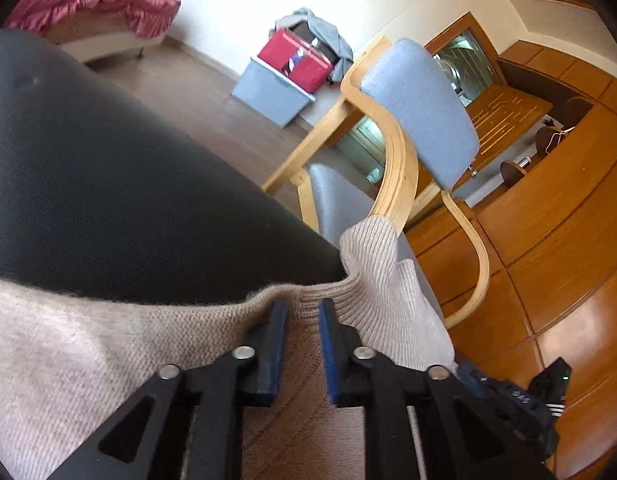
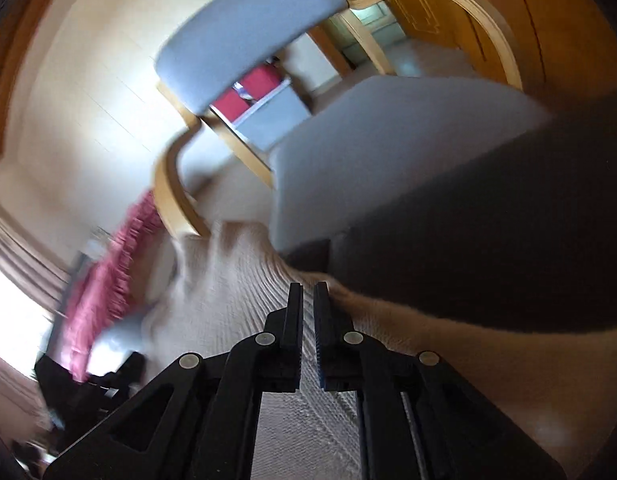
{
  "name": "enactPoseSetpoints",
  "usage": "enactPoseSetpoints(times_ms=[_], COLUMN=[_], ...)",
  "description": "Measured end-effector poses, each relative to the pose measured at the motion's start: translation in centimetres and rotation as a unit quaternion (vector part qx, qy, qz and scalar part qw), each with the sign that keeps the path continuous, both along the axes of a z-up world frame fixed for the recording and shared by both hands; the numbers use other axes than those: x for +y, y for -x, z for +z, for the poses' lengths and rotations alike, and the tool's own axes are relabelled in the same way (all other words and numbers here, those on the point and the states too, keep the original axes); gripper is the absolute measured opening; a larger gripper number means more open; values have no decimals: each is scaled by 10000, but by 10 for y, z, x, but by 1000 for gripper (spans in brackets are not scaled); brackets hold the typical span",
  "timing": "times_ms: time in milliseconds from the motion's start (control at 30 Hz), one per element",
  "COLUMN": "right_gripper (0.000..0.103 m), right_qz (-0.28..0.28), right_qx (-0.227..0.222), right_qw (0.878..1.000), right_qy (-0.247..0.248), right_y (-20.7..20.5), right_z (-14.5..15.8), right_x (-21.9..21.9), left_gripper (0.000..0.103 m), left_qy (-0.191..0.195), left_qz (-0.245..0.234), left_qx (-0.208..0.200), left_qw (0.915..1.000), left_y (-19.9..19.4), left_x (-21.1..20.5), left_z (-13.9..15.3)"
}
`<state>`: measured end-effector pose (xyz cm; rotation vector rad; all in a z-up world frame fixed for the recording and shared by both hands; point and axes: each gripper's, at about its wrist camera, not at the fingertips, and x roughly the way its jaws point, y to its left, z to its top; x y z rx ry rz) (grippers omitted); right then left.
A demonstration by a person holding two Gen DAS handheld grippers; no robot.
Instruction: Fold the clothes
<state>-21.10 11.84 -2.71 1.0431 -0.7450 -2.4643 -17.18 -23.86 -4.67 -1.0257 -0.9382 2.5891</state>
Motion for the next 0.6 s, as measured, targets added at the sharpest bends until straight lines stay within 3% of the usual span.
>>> enactPoseSetpoints(times_ms=[67, 133, 267, 333, 400, 500, 600], right_gripper=[7, 7, 2, 0, 0, 6, 7], right_qz=[-124, -95, -36, -440, -571, -495, 92], right_qx=[-24, -160, -432, -493, -517, -251, 116], right_qw=[9999, 9998, 9989, 9972, 9970, 9982, 9994], right_qy=[62, -16, -173, -357, 20, -205, -325], right_y=[1, 7, 18, 18, 17, 13, 14], right_z=[0, -6, -18, -20, -24, -10, 3], right_x=[8, 8, 8, 19, 34, 24, 2], left_gripper=[28, 27, 23, 23, 23, 23, 23], left_qy=[-94, -155, -214, -178, -164, -231, -257], left_qz=[-35, -48, 76, 96, 115, 117, 122], left_qx=[144, -86, -139, -139, -137, -137, -142], left_qw=[9998, 9998, 9996, 9997, 9997, 9996, 9995], left_y=[2, 11, 13, 13, 14, 16, 12], left_x=[3, 3, -1, -1, 0, -1, -5], left_z=[-1, -9, -13, -12, -12, -13, -14])
